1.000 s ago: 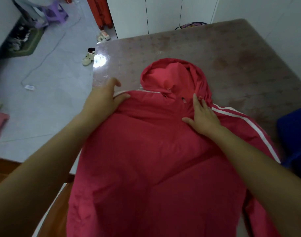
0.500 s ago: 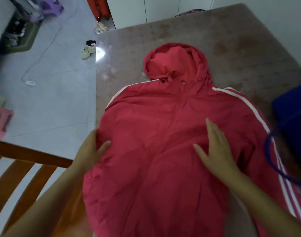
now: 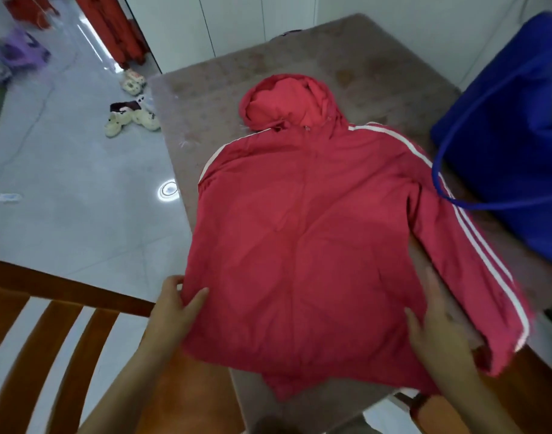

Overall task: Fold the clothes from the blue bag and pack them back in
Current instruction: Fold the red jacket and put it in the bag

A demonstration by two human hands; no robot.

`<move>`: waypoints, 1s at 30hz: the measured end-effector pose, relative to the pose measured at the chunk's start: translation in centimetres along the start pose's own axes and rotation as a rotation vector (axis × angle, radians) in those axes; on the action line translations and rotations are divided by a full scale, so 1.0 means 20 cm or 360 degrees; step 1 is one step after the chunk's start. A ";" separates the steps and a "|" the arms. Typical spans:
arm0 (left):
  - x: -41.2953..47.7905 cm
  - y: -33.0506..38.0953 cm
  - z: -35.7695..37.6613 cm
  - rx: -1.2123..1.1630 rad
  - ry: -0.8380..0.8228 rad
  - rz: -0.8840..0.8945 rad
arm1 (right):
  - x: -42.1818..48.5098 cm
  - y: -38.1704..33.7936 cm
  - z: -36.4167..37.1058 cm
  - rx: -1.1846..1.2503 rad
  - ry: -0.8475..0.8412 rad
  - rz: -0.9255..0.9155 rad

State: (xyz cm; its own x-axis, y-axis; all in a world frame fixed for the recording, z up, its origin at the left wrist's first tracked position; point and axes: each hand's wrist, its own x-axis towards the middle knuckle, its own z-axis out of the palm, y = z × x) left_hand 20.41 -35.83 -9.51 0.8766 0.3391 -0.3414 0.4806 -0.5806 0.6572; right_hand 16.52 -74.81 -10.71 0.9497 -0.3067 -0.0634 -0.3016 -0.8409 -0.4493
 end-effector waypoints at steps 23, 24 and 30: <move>-0.25 0.18 0.28 -0.1062 -0.0582 -0.0403 | -0.42 -0.59 0.30 0.0284 -0.0458 -0.1162; -0.27 0.19 0.28 -0.1193 -0.0575 -0.0432 | -0.40 -0.59 0.28 0.0425 -0.0402 -0.1092; -0.34 0.14 0.33 -0.0887 -0.0143 -0.0260 | -0.25 -0.55 0.08 0.1299 0.0014 -0.0278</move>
State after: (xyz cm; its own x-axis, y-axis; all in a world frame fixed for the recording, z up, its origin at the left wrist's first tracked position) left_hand 15.84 -44.67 -9.87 0.8026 0.3135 -0.5075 0.5455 -0.0412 0.8371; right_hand 15.25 -63.36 -6.96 0.9754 -0.2082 0.0727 0.0093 -0.2905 -0.9568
